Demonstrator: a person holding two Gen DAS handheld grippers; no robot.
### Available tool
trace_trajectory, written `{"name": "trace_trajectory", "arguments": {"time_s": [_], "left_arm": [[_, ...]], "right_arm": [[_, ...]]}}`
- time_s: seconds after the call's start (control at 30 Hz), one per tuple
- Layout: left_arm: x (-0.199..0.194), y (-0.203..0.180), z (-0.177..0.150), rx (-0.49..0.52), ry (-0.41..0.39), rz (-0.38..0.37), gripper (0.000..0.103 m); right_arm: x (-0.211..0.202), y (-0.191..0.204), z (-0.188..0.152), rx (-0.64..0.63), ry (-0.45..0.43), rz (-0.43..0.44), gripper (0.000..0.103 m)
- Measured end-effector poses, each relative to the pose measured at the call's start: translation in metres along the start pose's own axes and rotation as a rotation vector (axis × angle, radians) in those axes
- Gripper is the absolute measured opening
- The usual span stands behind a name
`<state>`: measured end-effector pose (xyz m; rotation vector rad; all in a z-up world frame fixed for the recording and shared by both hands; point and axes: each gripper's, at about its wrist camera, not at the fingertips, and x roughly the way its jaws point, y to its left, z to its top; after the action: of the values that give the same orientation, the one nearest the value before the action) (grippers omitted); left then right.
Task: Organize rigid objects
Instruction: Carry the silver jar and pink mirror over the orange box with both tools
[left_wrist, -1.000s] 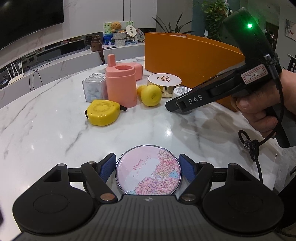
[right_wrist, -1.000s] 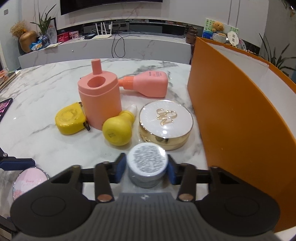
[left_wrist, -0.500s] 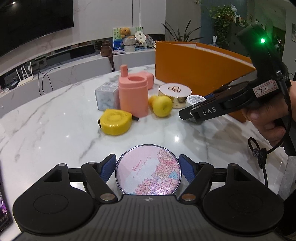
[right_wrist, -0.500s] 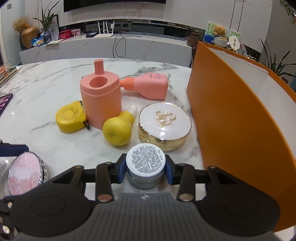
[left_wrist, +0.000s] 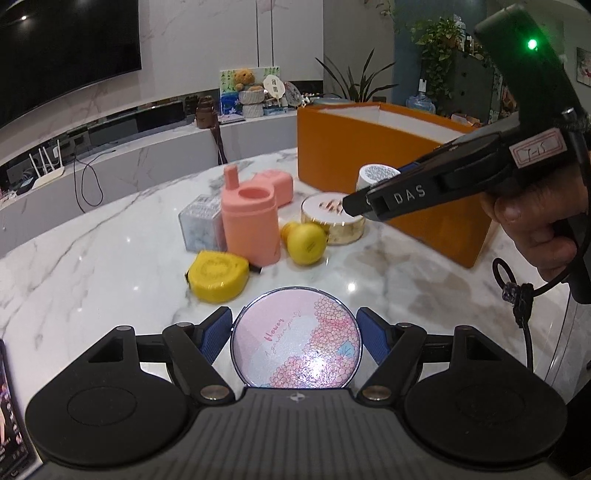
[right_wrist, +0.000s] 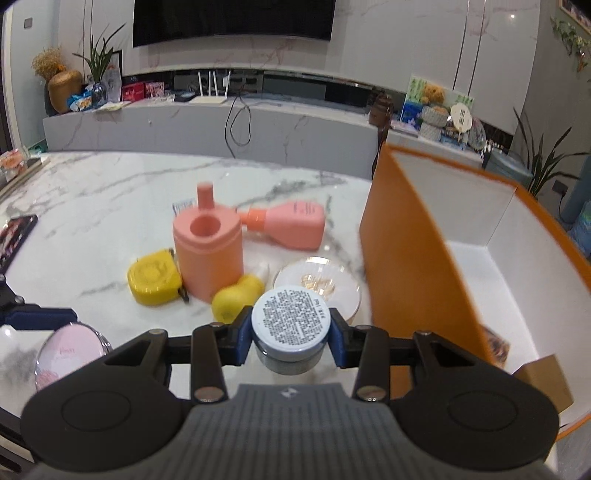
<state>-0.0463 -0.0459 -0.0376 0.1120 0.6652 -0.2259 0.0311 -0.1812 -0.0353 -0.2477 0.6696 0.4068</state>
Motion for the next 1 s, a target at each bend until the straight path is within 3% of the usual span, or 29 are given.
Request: {"name": "trace_trajectory", "arguments": {"time_s": [0.57,1.0], "left_arm": [[0.004,-0.048,0.08,0.036,-0.101,-0.043,0.085],[0.025,-0.082,0.133,0.081,-0.078,-0.061,0.085]], "right_arm": [[-0.054,-0.051,0.031,0.073,-0.136,-0.065,0.041],[-0.075,-0.115,0.04,0.168,-0.179,-0.168,0.041]]}}
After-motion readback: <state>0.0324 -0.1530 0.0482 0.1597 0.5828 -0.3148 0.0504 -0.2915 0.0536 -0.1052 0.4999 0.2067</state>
